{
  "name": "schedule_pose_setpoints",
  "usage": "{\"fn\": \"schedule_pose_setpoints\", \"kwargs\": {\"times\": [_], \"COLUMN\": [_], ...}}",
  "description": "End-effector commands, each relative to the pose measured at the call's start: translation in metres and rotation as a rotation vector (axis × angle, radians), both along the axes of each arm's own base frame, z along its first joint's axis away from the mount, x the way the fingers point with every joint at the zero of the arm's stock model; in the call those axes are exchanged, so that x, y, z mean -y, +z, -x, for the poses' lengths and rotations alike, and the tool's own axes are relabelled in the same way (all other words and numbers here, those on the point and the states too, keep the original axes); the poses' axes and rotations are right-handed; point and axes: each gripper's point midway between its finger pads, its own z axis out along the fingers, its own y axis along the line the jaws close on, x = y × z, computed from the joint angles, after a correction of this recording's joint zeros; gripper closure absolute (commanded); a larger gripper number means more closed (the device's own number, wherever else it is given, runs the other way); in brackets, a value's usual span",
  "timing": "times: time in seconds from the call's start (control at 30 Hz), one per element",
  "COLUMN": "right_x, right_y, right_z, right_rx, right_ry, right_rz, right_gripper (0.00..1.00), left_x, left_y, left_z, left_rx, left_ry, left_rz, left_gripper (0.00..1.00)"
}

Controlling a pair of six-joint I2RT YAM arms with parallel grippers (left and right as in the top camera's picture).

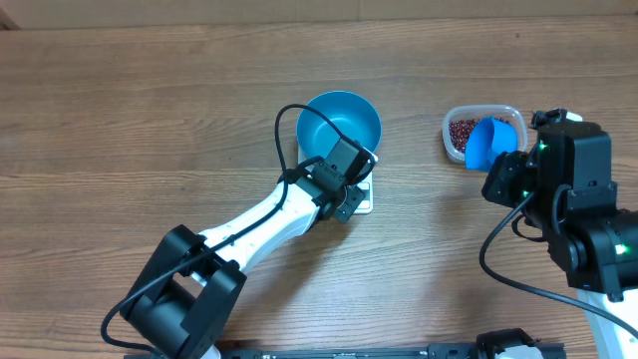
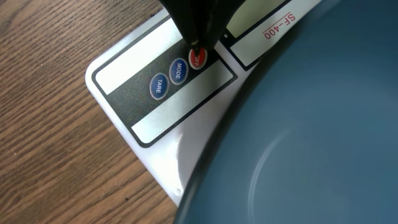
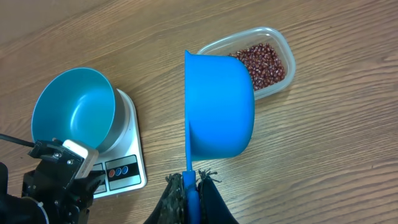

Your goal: Scoop item into bowl and weigh 150g on scale

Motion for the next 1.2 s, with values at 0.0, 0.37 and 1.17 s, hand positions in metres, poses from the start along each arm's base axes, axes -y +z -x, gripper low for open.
{"fn": "schedule_pose_setpoints", "kwargs": {"times": [0.0, 0.37, 1.17], "right_x": [0.003, 0.003, 0.003], "right_y": [0.010, 0.010, 0.010], "right_z": [-0.002, -0.002, -0.001], "right_rx": [0.032, 0.032, 0.031], "right_ry": [-0.005, -0.005, -0.005], "right_rz": [0.011, 0.011, 0.011], "right_gripper": [0.96, 0.96, 0.96], "left_x": [-0.001, -0.001, -0.002], "left_y": [-0.007, -0.023, -0.033], "left_z": [0.001, 0.001, -0.003], "left_rx": [-0.005, -0.024, -0.021], "left_ry": [-0.018, -0.017, -0.009], "left_rz": [-0.021, -0.038, -0.054], "left_gripper": [0.96, 0.96, 0.96]}}
